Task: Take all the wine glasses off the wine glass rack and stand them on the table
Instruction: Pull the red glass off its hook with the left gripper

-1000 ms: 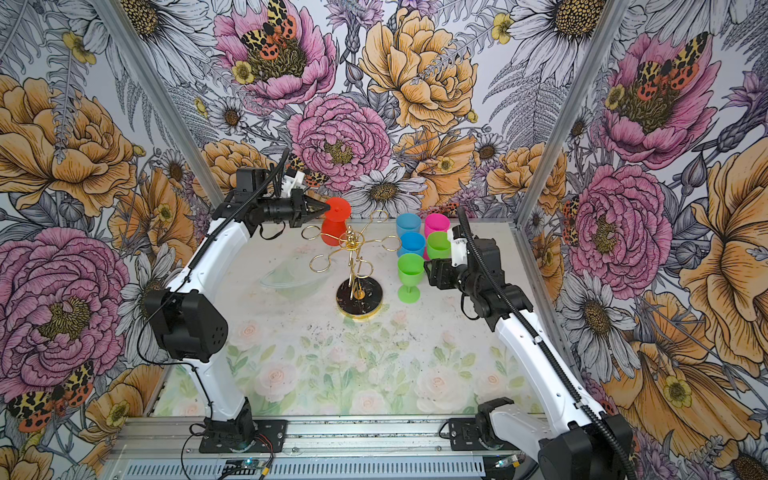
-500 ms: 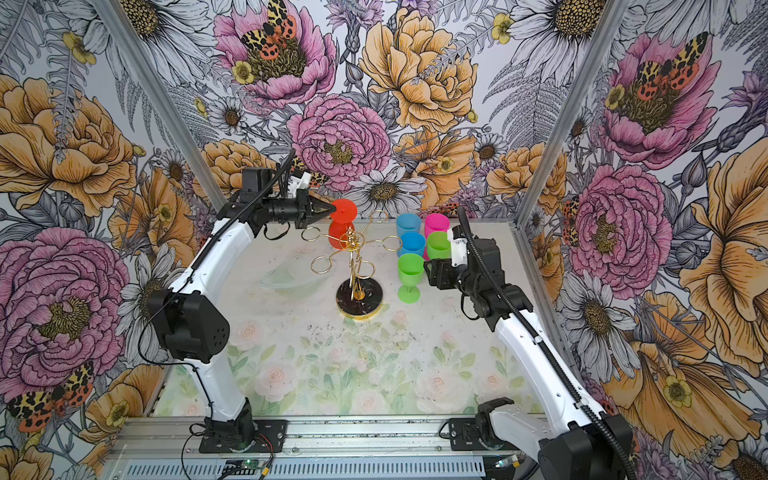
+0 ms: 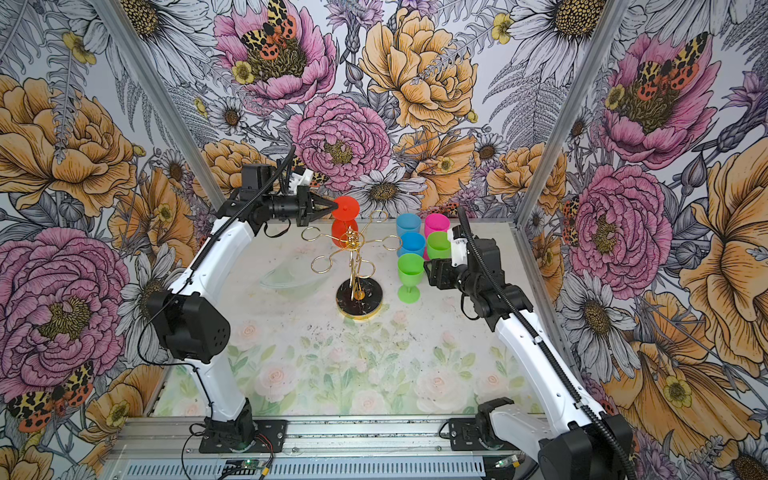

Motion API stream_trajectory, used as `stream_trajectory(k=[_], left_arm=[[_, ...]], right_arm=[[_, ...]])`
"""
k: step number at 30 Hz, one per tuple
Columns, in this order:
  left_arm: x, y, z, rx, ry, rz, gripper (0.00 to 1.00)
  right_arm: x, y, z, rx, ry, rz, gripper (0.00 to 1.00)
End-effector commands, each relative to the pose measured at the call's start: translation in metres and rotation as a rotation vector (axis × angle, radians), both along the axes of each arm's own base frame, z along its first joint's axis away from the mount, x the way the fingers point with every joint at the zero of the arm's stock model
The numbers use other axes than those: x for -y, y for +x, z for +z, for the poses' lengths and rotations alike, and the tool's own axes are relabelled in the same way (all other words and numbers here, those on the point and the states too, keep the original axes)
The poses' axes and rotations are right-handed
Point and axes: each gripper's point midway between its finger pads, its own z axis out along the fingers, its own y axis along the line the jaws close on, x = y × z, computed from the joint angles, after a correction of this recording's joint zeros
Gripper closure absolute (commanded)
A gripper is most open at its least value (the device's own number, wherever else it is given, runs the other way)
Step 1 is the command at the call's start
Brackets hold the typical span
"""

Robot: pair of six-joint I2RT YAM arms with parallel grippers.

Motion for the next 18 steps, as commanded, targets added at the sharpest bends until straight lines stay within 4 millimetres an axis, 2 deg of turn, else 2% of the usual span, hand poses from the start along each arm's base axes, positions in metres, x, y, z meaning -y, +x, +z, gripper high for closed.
stream_trajectory(k=[1, 11, 18], left_arm=[[0.01, -0.009, 0.018, 0.026, -0.036, -0.057, 1.0], [0.015, -0.003, 0.019, 0.018, -0.046, -0.068, 1.0], [0.013, 0.015, 0.023, 0.061, -0.032, -0.03, 1.0]], right_arm=[[0.002, 0.001, 0.007, 0.031, 0.014, -0.012, 0.27], [0.004, 0.001, 0.007, 0.032, 0.013, -0.017, 0.27], [0.003, 0.0, 0.007, 0.034, 0.015, -0.014, 0.27]])
